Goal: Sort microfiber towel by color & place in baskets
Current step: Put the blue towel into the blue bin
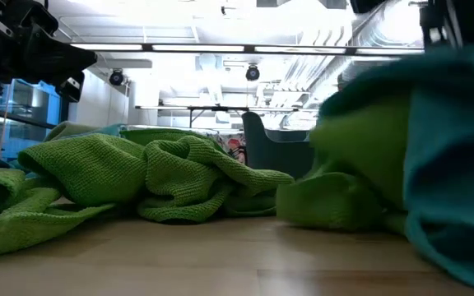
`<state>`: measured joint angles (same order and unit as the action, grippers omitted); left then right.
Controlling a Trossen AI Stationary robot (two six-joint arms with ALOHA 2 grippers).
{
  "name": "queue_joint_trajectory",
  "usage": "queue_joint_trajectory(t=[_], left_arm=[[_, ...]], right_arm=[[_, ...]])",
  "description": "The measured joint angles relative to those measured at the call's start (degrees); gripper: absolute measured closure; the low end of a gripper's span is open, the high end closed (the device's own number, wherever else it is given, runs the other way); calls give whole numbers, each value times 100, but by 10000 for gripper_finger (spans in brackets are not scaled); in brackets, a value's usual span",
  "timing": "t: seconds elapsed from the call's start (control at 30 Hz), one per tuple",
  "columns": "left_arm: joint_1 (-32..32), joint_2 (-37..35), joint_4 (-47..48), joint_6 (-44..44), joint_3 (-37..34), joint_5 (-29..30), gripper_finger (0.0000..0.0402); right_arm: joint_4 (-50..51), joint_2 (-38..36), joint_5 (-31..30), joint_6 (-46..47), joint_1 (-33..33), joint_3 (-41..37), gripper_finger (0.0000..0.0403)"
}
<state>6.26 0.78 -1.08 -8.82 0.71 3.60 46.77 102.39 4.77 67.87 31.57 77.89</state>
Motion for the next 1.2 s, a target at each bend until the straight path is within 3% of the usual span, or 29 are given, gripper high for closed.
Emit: queue_joint_trajectory(t=[0.23,0.5,0.67,0.87,1.07,1.2], left_arm=[[-1,0,0,0,0,1,401],[-2,0,-2,0,0,0,401],[-2,2,-2,0,0,0,401],[0,1,0,-1,0,2,401],[0,1,0,0,0,0,401],[-2,0,-2,0,0,2,401]], right_arm=[[-375,0,-149,414,-52,-640,351],[-439,-2,-161,124,-83,-591,252],[-306,-2,-108,171,-83,-591,230],[-241,-2,-43,241,-83,-591,259],[-184,-2,-24,219,-83,-591,385],[-153,-120,245,234,-83,-580,385]])
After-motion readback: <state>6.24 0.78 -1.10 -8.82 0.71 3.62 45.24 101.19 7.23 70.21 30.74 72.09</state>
